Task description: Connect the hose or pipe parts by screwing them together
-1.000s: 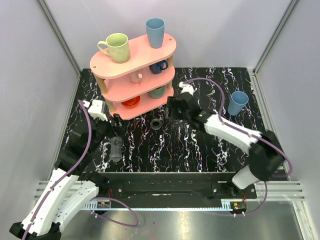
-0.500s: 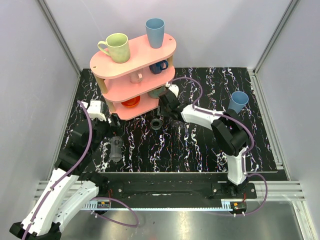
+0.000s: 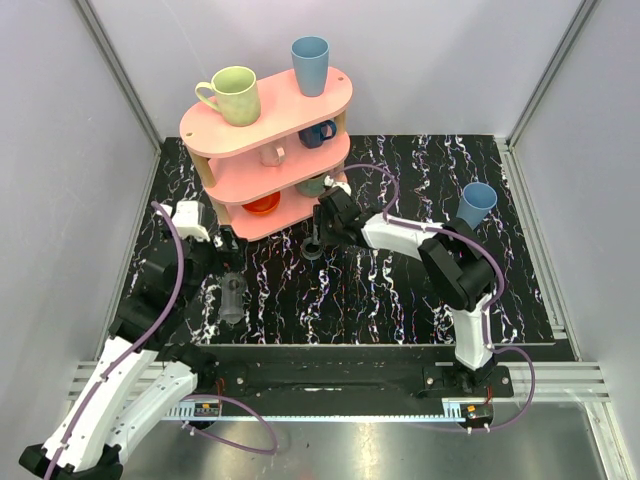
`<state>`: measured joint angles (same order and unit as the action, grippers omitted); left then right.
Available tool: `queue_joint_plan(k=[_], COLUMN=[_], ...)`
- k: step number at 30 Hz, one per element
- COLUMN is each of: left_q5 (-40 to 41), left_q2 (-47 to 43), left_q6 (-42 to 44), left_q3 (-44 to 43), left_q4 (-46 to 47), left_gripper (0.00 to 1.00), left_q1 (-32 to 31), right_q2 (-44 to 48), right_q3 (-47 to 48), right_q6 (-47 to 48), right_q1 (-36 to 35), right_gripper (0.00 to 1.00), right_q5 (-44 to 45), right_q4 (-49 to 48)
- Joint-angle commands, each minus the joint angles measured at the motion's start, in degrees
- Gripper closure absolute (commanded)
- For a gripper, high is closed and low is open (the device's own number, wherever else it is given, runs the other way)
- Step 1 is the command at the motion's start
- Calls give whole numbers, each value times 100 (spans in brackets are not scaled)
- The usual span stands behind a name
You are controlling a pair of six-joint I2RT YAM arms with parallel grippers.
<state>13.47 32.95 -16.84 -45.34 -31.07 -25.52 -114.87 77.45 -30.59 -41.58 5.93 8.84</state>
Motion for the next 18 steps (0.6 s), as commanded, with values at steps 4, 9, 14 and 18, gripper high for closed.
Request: queue_joint_plan(k=[4, 9, 14, 18], left_q5=[251, 489, 813, 1333], left_q2=[80, 238, 449, 799], left_q6=[-196, -907, -1690, -2103], left_q3=[-27, 78, 184, 87], left_q4=[128, 75, -345, -760], left_gripper=[1, 3, 6, 10], left_q1=[-15, -15, -15, 3], right_q2=[-53, 175, 517, 834], right_q3=[-72, -265, -520, -792], right_q6=[273, 378, 563, 502], right_q1=[-16, -17, -8, -8], right_gripper=[48, 59, 70, 78], right_q5=[-277, -251, -128, 4], right_q4=[-128, -128, -93, -67])
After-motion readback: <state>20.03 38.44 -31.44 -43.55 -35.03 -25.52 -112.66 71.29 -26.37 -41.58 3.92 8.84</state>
